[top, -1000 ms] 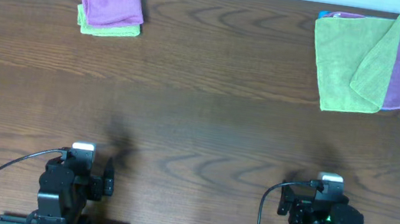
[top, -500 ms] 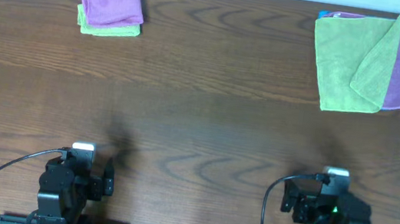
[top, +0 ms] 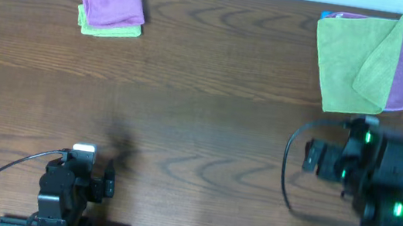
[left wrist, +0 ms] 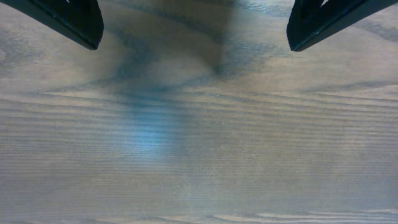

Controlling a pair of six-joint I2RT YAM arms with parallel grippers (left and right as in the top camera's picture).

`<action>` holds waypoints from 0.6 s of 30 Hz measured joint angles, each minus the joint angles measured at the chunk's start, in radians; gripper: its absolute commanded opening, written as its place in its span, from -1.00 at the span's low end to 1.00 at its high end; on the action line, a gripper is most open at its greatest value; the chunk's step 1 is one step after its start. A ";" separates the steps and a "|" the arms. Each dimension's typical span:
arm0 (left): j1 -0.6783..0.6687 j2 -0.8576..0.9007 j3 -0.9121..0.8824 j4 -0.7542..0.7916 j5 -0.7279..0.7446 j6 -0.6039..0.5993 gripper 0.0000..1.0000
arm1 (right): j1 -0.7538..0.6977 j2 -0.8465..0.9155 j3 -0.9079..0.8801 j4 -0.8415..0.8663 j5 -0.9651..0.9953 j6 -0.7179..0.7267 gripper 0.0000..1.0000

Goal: Fold the cloth
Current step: 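Reach the right gripper to the green cloth's lower-left corner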

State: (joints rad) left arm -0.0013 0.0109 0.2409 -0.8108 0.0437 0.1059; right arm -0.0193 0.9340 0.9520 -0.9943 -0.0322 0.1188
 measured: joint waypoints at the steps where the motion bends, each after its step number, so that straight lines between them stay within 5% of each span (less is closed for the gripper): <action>1: 0.000 0.000 0.000 0.000 0.000 0.000 0.91 | 0.000 0.071 0.055 -0.017 0.003 0.001 0.98; 9: 0.000 0.000 0.000 0.000 0.000 0.000 0.91 | -0.015 0.484 0.376 -0.059 0.014 0.004 0.99; 18: 0.000 0.000 0.000 0.000 0.000 0.000 0.91 | -0.039 0.783 0.546 -0.001 0.049 -0.042 0.98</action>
State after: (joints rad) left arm -0.0013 0.0109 0.2405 -0.8108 0.0437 0.1059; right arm -0.0578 1.7168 1.4982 -0.9951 0.0170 0.0765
